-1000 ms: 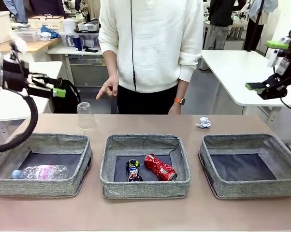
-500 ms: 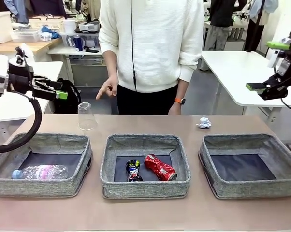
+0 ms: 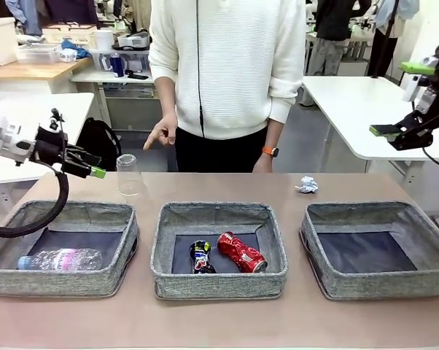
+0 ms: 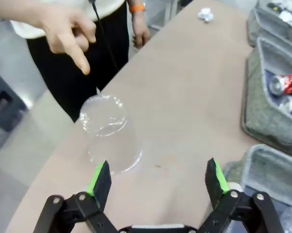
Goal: Sort the waste into the appropriate baskets.
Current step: Pick up the waste item pointed out by the person.
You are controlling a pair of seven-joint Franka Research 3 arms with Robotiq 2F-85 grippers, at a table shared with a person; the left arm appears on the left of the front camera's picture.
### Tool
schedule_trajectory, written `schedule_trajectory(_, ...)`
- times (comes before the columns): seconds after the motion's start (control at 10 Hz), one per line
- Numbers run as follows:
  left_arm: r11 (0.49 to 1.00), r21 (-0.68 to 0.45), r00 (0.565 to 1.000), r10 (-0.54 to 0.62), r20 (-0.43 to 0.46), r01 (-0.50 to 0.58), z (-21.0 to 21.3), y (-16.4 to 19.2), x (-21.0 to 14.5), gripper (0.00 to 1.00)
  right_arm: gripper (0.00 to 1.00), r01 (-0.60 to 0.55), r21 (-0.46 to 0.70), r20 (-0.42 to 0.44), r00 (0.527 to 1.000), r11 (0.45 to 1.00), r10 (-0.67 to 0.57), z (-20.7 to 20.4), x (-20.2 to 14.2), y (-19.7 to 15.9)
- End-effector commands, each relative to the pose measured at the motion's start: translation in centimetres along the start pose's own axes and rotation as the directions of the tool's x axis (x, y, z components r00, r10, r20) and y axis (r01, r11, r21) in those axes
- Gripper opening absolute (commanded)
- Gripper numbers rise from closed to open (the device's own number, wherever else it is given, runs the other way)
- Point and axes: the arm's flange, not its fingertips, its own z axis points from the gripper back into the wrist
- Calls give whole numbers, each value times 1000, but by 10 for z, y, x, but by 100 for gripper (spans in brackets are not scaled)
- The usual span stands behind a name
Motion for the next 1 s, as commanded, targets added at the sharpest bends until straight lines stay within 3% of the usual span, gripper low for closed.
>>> schedule_trajectory(0.0,999,-22,999,31,-21,-31,-3,30,-1,100,100,-5,2,-6,1000,1000,5,1,-2,3)
schedule_trajectory(0.3,995,-103,1000,14,-28,-17,-32,57,-16,100,100,-5,2,-6,1000,1000,5,1,-2,3)
schedule_trajectory(0.6,996,-84,999,20,-44,-23,-65,83,-24,100,100,-5,2,-6,1000,1000,5,1,-2,3)
schedule_trajectory(0.9,994,-105,1000,0,-5,-1,-94,79,-31,100,100,-5,2,-6,1000,1000,5,1,-2,3)
